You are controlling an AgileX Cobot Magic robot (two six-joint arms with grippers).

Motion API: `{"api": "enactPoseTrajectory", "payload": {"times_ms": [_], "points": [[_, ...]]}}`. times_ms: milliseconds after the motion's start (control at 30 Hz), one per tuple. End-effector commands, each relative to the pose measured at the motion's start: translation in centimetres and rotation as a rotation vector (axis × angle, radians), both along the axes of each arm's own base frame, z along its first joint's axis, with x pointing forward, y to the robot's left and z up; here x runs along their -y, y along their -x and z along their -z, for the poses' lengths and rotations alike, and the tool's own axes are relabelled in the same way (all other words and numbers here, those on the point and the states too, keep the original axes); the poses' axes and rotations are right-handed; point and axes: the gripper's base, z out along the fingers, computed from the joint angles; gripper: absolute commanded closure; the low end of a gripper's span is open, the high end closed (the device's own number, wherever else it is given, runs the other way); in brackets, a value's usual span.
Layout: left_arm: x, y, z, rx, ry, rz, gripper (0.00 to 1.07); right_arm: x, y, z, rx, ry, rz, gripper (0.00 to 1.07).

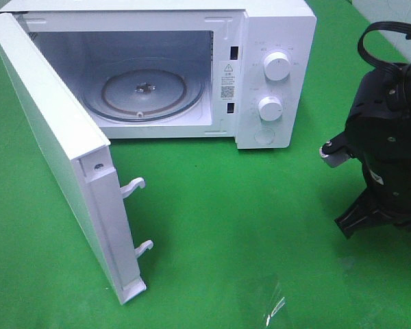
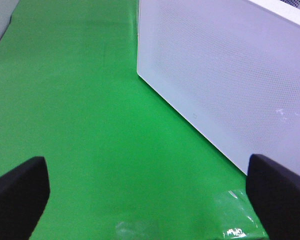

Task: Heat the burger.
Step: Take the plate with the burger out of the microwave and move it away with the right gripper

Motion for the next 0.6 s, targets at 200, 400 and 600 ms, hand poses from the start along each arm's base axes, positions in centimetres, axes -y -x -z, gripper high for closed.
{"api": "enactPoseTrajectory", "payload": {"times_ms": [200, 400, 600], "points": [[0.0, 0.1, 0.0, 0.001, 0.002, -0.006, 0.06, 1.0, 0.4, 0.6, 0.003, 0.029, 0.023, 1.07], [0.0, 0.1, 0.0, 0.001, 0.002, -0.006, 0.06, 1.3, 0.5, 1.5, -0.016, 0.03, 0.039, 1.06], [0.0, 0.1, 0.0, 0.001, 0.002, -0.006, 0.06, 1.1, 0.6, 3.1, -0.063, 0.028, 0.049, 1.05]]}}
